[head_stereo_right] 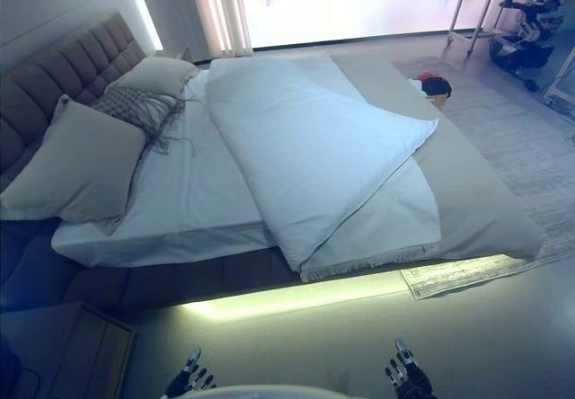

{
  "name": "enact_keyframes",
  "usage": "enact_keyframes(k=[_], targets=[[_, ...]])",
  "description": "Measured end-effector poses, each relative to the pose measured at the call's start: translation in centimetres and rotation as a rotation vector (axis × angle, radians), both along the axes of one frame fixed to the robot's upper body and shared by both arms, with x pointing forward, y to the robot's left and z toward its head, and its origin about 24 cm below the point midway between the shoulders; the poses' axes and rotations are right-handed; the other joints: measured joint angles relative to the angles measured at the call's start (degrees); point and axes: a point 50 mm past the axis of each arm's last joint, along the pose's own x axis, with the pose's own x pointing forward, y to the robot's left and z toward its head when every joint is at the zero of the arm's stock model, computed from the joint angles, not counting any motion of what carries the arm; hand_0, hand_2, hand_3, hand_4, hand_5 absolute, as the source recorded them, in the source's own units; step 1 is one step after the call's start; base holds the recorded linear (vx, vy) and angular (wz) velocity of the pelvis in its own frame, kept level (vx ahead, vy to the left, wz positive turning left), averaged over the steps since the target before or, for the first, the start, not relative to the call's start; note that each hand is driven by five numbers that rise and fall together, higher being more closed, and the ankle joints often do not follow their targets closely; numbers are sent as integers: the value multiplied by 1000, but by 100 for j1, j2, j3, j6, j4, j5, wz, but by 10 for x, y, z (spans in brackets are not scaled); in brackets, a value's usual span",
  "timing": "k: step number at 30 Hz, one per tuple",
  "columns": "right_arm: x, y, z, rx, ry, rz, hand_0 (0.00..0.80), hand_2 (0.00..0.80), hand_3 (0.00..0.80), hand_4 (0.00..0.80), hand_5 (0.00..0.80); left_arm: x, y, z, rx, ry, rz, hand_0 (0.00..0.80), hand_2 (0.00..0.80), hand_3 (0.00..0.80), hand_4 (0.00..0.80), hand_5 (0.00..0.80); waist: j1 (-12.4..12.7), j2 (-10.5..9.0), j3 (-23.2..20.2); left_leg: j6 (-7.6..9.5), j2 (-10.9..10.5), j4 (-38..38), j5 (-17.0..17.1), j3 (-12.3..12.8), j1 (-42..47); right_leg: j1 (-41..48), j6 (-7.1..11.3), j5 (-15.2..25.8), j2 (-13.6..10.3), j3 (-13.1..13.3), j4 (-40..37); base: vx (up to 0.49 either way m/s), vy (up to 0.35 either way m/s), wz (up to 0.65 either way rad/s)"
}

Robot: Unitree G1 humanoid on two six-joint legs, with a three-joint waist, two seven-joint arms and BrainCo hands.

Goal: Make the bed neatly

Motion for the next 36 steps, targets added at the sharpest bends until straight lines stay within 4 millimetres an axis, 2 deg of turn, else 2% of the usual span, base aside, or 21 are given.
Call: enact_keyframes(k=[11,17,23,28,33,35,36], targets=[[4,-7,2,-109,50,-36,0,0,0,0,0,1,0,0,-1,-2,6,0,0,0,0,0,-3,3,2,0,3,1,0,3,8,6,0,0,4,2,-1,-6,-5,0],[-4,-8,0,-173,156,-6,0,0,0,0,0,1,0,0,-1,-2,6,0,0,0,0,0,-3,-1,5,0,10,1,0,11,14,8,1,-1,8,10,-1,2,-36,0],[-10,-6,-3,-151,224,-4,0,0,0,0,0,4,0,0,-1,-7,5,0,0,0,0,0,-5,17,26,-3,21,2,-1,31,-19,-40,13,-9,14,32,0,8,-51,-2],[-7,-4,-4,-128,235,15,0,0,0,0,0,4,0,0,1,-5,5,0,0,0,0,0,-5,56,149,-29,65,20,-18,105,-18,-74,1,-12,62,113,-2,67,-100,-8],[5,0,-4,-101,205,58,0,0,0,0,0,9,0,1,2,-13,3,0,0,0,0,0,4,69,314,-147,200,286,-106,103,-54,-79,-91,-70,154,185,30,50,-139,-10],[15,2,-2,-97,191,91,0,0,0,0,0,16,1,2,6,-27,1,0,0,0,0,0,13,-8,485,-229,308,726,-147,-47,-228,-160,-211,-153,179,228,198,19,-202,-18],[20,5,-2,-98,194,124,0,0,0,0,0,18,3,3,11,-31,5,0,0,0,0,0,23,-119,548,-334,293,1216,-104,-152,-512,-363,-284,-253,136,312,472,47,-168,-29]])
